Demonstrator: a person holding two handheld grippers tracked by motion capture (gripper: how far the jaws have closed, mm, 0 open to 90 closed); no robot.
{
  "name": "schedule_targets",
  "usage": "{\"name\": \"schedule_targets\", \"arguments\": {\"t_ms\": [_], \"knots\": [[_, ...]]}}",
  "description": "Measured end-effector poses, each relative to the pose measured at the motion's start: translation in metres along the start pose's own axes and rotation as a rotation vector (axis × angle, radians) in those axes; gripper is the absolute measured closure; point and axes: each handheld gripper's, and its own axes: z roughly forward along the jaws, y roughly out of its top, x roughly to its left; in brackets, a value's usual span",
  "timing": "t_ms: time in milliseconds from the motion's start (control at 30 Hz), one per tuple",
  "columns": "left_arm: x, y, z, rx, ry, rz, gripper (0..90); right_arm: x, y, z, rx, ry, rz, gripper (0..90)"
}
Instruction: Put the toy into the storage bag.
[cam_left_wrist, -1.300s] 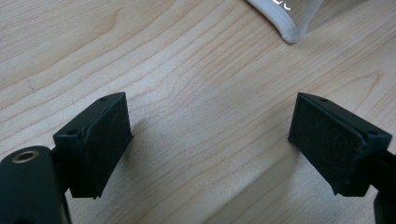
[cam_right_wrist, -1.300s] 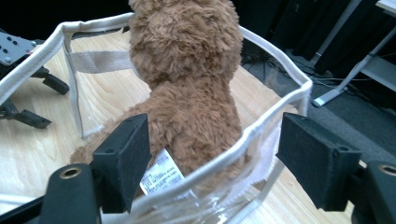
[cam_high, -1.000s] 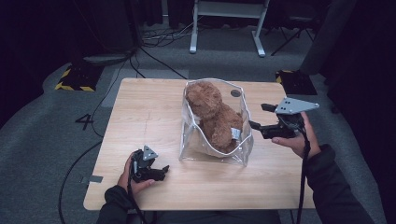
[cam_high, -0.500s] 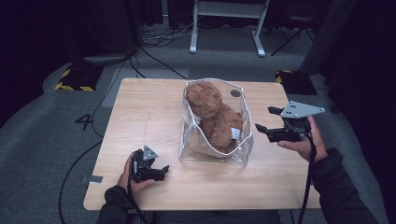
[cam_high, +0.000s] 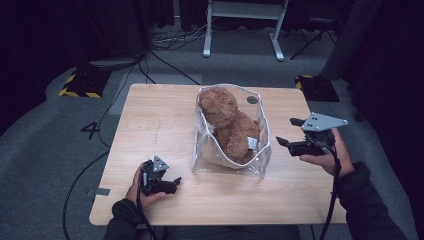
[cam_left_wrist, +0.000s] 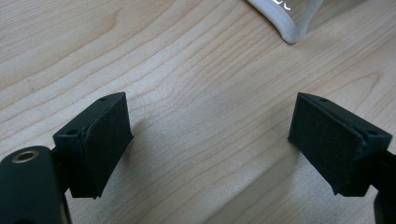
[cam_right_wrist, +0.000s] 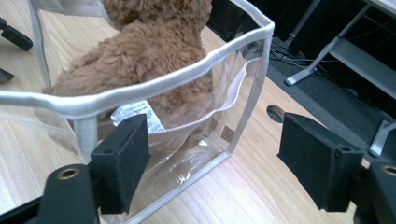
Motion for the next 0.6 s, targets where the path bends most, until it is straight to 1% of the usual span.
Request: {"name": "schedule_targets", "arguments": {"t_ms": [200,333,600], "knots": [[0.0,0.0,0.0,0.001,0.001,0.0,13.0,-0.002,-0.008,0.002,0.024,-0.004,0.001,24.4],[0.0,0.0,0.0,0.0,0.0,-0.002,13.0,-0.001,-0.015,0.005,0.056,-0.007,-0.005,24.5],[0.0,0.0,0.0,0.001,0.001,0.0,13.0,-0.001,-0.024,0.01,0.084,-0.017,-0.004,24.6]]}}
